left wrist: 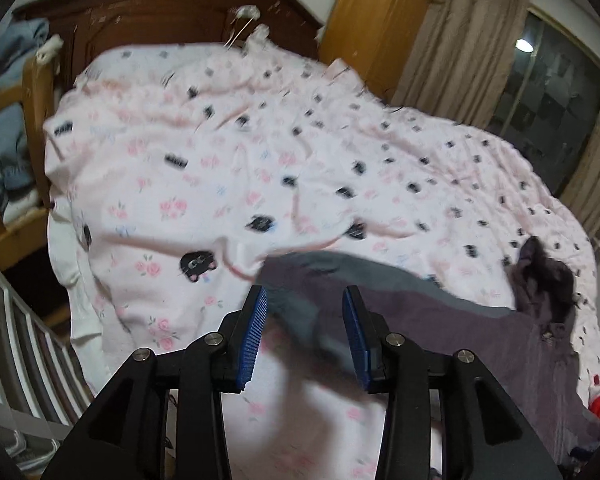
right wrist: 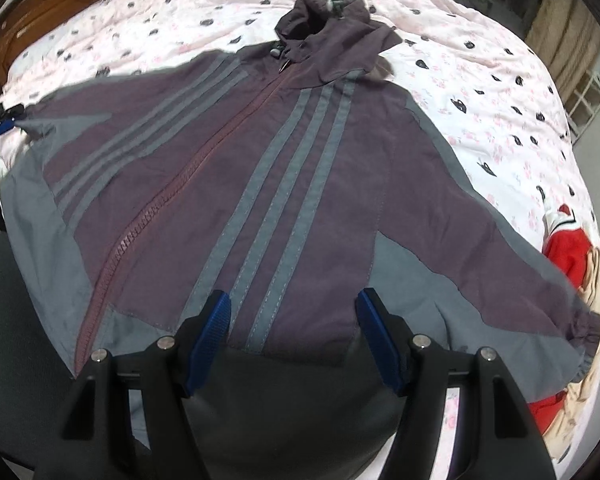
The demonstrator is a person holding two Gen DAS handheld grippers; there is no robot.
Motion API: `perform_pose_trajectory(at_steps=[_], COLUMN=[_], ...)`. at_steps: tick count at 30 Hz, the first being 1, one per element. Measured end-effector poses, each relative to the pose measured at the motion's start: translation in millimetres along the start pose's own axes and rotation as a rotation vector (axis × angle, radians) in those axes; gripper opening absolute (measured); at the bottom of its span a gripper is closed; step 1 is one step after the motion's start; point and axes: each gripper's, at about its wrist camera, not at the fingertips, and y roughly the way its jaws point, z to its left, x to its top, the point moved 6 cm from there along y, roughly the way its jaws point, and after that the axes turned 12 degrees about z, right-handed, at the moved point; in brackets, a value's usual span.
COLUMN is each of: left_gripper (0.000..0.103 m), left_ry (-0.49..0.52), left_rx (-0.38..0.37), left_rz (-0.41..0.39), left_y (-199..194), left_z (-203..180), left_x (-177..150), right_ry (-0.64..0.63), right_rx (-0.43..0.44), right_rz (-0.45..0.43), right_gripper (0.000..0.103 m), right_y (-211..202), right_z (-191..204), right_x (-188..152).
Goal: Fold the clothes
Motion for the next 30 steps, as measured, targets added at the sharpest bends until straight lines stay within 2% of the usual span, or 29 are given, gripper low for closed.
perform_pose_trajectory(at_steps=[1, 3, 6, 9, 13, 15, 19, 23, 27, 30], left_gripper=[0.041, 0.055, 0.063, 0.065, 0.067, 0.067, 0.067, 0.067, 0.067, 0.07], left_ry=[0.029, 0.098, 0.217, 0.335, 0.469, 0.517, 0.611, 0.623, 0.664, 0.699], left_rx=[-0.028, -0.105, -0.21, -0.292, -0.305, -0.337, -0.357, -0.422, -0.374, -0.369], left_rz=[0.0, 0.02, 0.097, 0.183, 0.308, 0.389, 0.481, 0.612, 0.663, 0.655], left_y=[-5.9, -15.1, -22.3, -28.7, -24.1, -16.5, -4.2, 9.6, 24.4, 24.8], left_z=[-8.3, -27.0, -52.1, -73.6, -86.7, -90.4, -99.7, -107.9, -112.5, -117.4], left_x=[-3.1, -11.7, -30.3, -50.5, -81.3, -100.6, -131.5, -147.0, -157.3, -162.5], right_ry=[0.005, 0.019, 0.036, 0.044, 0.028, 0.012, -0.029, -0.048, -0.061, -0.046], right_rx=[0.006, 0.022, 0.052, 0.096, 0.157, 0.19, 0.189, 0.195, 0.227, 0.27], right_rz=[-0.012, -0.033, -0.052, -0.07, -0.065, -0.051, -0.013, 0.044, 0.079, 0.108], right_gripper=[0.068, 0.068, 0.068, 0.068, 0.068, 0.068, 0.068, 0.068, 0.068, 0.068], right_y=[-3.9, -11.1, -20.4, -29.7, -34.6, -35.1, -33.5, -25.7, -14.5, -3.1], right_z=[-3.0, -9.8, -20.2, -29.3, -33.9, -35.3, -39.1, -46.8, -49.6, -48.4], right_x=[-0.9, -4.2, -10.0, -19.3, -36.6, -51.8, -80.1, -106.2, -122.2, -124.0])
